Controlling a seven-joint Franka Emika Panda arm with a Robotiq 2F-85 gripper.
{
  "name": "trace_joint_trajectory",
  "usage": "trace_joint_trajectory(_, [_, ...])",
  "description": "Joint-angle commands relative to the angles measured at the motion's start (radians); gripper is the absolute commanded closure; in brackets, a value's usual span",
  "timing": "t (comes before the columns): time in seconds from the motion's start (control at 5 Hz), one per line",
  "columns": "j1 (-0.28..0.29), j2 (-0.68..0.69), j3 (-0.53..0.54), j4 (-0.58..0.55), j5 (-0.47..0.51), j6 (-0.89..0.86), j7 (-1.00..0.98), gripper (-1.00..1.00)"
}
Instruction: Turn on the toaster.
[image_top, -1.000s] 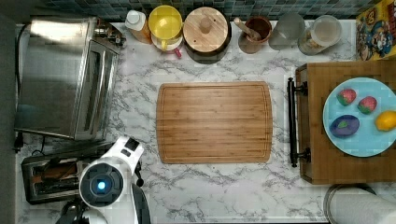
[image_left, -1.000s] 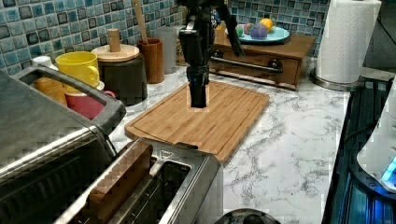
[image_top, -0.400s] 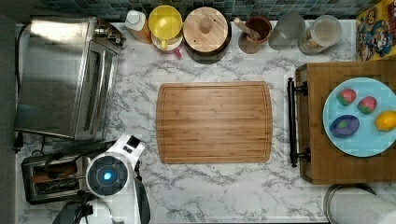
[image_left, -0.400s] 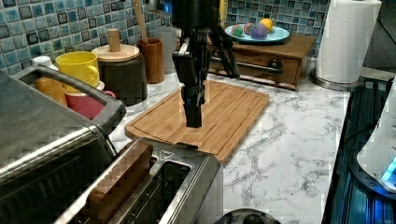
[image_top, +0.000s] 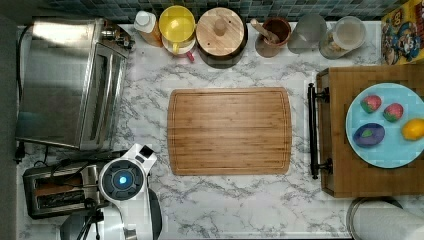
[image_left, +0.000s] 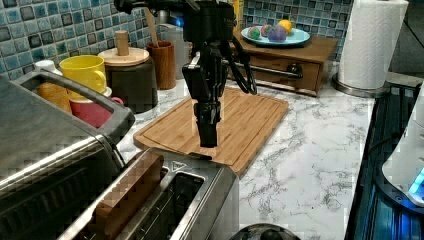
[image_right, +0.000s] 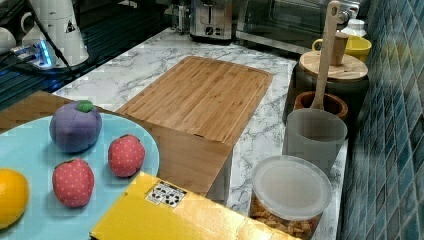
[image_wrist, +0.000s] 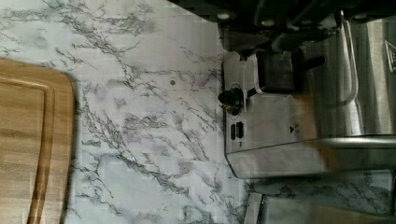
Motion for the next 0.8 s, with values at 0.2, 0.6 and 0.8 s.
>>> trace_joint_trajectory(0.2, [0.035,0.009,0.019,0.141,0.023,0.042,-0.051,1.00])
trace_joint_trajectory(0.6, [0.080,0.001,-0.004,0.149,0.067,0.075,-0.072,1.00])
trace_joint_trajectory(0.8, [0.075,0.050,0.020,0.165,-0.018,0.100,0.009,1.00])
